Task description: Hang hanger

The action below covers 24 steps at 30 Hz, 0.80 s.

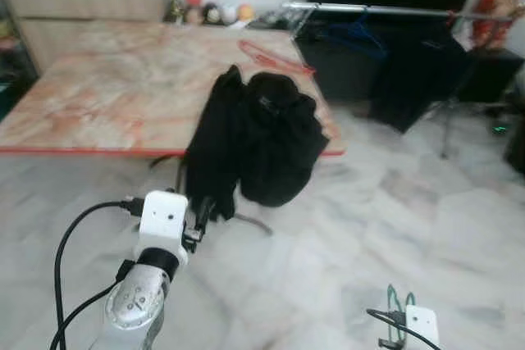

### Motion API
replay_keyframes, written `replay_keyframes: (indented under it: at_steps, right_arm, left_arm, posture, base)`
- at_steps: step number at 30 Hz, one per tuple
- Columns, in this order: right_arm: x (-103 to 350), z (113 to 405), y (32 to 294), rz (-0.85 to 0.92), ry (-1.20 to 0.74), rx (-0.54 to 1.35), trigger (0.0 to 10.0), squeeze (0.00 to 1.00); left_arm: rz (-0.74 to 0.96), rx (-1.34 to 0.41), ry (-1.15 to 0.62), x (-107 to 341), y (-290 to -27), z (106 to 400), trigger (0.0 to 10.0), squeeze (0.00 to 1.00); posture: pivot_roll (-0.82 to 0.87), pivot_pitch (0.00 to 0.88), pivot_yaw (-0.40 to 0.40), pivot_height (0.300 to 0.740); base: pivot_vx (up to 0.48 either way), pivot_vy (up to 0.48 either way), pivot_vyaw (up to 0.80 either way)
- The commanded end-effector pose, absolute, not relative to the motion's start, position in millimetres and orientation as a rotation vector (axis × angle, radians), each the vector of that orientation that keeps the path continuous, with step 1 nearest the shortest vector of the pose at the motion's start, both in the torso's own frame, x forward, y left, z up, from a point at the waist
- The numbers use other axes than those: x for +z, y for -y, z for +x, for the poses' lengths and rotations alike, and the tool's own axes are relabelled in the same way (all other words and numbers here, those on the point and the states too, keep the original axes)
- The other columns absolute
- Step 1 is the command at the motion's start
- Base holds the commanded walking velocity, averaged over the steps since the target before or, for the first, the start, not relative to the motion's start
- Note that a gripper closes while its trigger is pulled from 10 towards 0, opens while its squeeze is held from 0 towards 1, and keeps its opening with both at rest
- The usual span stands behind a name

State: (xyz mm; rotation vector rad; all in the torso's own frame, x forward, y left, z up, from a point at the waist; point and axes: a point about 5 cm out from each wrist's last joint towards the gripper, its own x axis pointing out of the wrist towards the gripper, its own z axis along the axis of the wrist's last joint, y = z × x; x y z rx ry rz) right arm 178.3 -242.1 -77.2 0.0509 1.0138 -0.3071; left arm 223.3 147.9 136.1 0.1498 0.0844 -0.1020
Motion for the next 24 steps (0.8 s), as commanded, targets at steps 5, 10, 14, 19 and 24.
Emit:
replay_keyframes:
  at_steps: [5,10,14,19,24]
  right_arm:
    - [-76.6,177.7,244.2,0.033,-0.998,-0.302,10.0,0.0]
    - [-73.3,182.9,243.8,-0.027,-0.952,-0.217,10.0,0.0]
    - [-69.8,188.7,242.5,-0.134,-0.927,-0.108,10.0,0.0]
    - [-30.0,238.9,260.6,-0.275,-0.777,0.091,10.0,0.0]
    - [19.7,282.8,274.2,-0.294,-0.636,0.247,10.0,0.0]
  left_arm:
    - [0.182,-0.093,-0.072,140.3,-147.4,233.7,10.0,0.0]
    - [0.194,-0.156,-0.087,138.0,-140.2,240.5,10.0,0.0]
    - [0.225,-0.224,-0.101,134.8,-135.1,242.9,10.0,0.0]
    - [0.262,-0.28,-0.095,136.3,-134.0,249.4,10.0,0.0]
    - [0.326,-0.296,-0.085,137.2,-140.4,258.4,10.0,0.0]
  posture:
    - [0.12,0.0,-0.088,0.74]
    - [0.11,0.0,-0.089,0.74]
    - [0.1,0.0,-0.087,0.74]
    - [0.09,0.0,-0.085,0.74]
    - [0.06,0.0,-0.078,0.74]
  base:
    - [0.0,0.0,0.0]
    - [0.0,0.0,0.0]
    - [0.0,0.0,0.0]
    - [0.0,0.0,0.0]
    - [0.0,0.0,0.0]
